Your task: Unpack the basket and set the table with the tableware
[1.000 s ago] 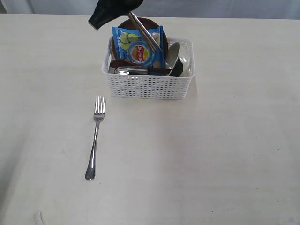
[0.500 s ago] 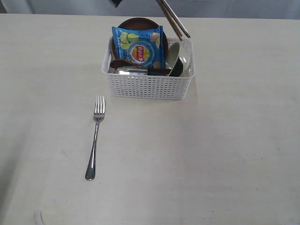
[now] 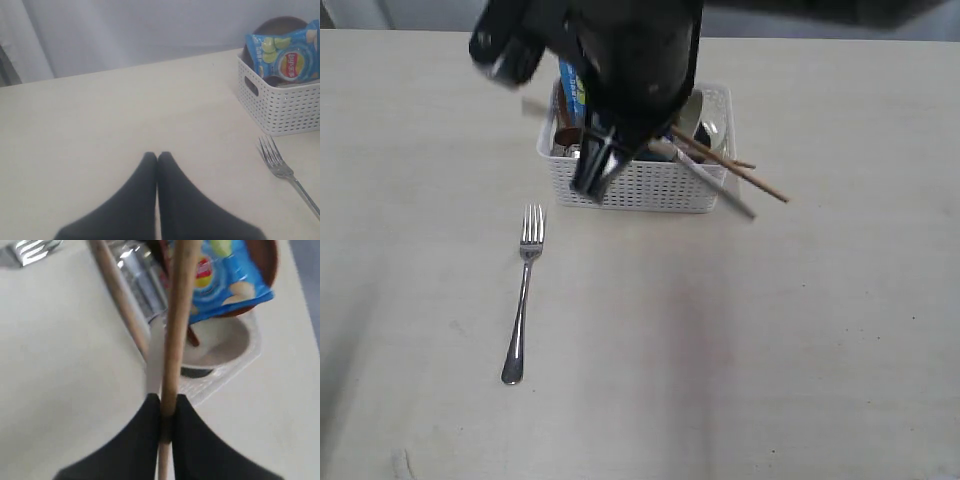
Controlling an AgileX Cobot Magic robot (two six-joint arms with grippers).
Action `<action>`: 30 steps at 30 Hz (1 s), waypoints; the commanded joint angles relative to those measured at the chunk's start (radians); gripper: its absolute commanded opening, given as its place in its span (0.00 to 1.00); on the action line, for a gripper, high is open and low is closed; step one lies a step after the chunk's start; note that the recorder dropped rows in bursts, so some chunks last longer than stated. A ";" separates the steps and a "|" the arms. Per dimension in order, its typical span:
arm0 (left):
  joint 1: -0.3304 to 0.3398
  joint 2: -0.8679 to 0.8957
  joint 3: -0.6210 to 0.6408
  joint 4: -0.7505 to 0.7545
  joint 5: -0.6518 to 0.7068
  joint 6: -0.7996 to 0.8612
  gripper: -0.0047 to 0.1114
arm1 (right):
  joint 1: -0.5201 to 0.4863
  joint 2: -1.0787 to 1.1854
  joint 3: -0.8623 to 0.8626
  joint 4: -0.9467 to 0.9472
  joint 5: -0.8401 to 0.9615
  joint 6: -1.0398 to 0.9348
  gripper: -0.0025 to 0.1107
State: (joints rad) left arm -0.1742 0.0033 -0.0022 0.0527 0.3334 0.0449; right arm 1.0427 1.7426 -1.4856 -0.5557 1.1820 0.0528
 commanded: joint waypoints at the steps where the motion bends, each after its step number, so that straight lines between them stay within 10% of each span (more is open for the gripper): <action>1: 0.002 -0.003 0.002 -0.001 -0.004 0.000 0.04 | 0.064 -0.021 0.159 0.069 -0.026 -0.069 0.02; 6: 0.002 -0.003 0.002 -0.001 -0.004 0.000 0.04 | 0.064 0.006 0.344 0.079 -0.262 -0.053 0.02; 19: 0.002 -0.003 0.002 -0.001 -0.004 0.000 0.04 | 0.037 0.084 0.198 0.287 -0.177 0.007 0.02; 25: 0.002 -0.003 0.002 -0.001 -0.004 0.000 0.04 | -0.050 0.093 0.076 0.701 -0.215 -0.144 0.02; 30: 0.002 -0.003 0.002 -0.001 -0.004 0.000 0.04 | -0.054 0.128 0.058 0.636 -0.190 -0.426 0.02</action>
State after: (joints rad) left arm -0.1742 0.0033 -0.0022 0.0527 0.3334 0.0449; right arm 0.9968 1.8466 -1.4247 0.1172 0.9691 -0.2408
